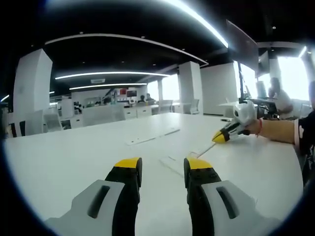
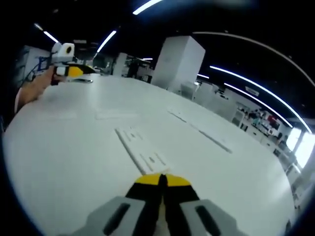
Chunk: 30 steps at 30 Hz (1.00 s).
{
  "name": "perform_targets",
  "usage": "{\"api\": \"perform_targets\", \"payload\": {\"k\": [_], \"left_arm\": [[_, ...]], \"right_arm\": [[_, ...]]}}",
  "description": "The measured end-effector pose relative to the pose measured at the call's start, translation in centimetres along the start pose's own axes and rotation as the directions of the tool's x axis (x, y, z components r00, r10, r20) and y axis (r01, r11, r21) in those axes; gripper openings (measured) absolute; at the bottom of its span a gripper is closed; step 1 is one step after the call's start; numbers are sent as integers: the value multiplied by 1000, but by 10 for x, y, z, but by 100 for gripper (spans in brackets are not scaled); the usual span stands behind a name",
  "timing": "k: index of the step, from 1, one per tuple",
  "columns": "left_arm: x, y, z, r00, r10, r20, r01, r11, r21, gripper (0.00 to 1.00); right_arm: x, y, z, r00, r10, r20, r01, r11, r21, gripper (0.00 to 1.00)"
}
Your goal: Locate the socket holder cover, grip the socket holder cover, clip it into the socket holder slot.
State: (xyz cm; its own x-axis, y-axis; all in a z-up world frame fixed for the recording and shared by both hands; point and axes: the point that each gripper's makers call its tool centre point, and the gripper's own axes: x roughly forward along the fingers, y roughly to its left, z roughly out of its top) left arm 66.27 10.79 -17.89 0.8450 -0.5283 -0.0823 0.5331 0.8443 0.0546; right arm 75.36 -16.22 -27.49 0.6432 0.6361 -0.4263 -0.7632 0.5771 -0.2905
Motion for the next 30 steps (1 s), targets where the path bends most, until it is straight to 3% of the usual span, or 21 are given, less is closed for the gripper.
{"api": "perform_targets", "payload": {"k": [30], "left_arm": [[-1, -1, 1, 1000, 3, 4, -3, 1000, 7, 35]], "right_arm": [[1, 1, 2, 1000, -2, 4, 2, 1000, -6, 4]]}}
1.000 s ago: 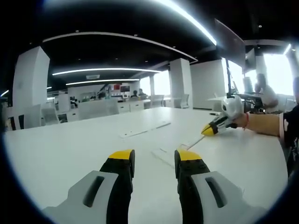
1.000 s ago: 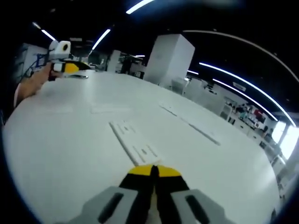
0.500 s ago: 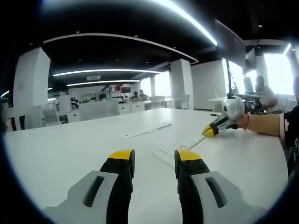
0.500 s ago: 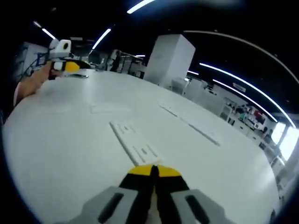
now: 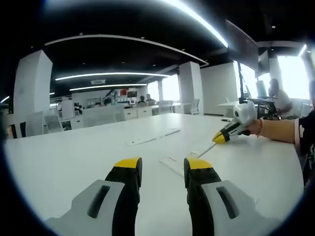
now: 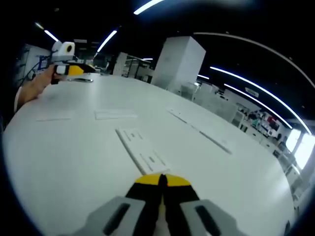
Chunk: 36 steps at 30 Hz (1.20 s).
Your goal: Locate the socket holder cover, grip the socket holder cover, clip it into the socket holder slot.
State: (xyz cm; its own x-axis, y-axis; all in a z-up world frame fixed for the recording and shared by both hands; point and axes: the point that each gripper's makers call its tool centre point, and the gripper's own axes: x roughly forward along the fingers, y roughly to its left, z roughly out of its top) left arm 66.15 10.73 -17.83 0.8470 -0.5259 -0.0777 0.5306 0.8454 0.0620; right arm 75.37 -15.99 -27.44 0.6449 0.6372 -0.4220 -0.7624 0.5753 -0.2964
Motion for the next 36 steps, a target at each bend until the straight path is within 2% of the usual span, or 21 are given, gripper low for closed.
{"api": "perform_targets", "payload": {"k": [23, 32, 36], "left_arm": [[-1, 0, -1, 1000, 0, -1, 0, 1000, -3, 35], [-1, 0, 0, 1000, 0, 3, 0, 1000, -1, 35], [-2, 1, 1, 1000, 4, 7, -4, 1000, -6, 35]], "right_arm": [[1, 0, -1, 1000, 6, 5, -6, 1000, 12, 4], [-5, 0, -3, 997, 79, -23, -78, 996, 46, 4], [-6, 4, -3, 981, 159, -109, -155, 987, 38, 4]]}}
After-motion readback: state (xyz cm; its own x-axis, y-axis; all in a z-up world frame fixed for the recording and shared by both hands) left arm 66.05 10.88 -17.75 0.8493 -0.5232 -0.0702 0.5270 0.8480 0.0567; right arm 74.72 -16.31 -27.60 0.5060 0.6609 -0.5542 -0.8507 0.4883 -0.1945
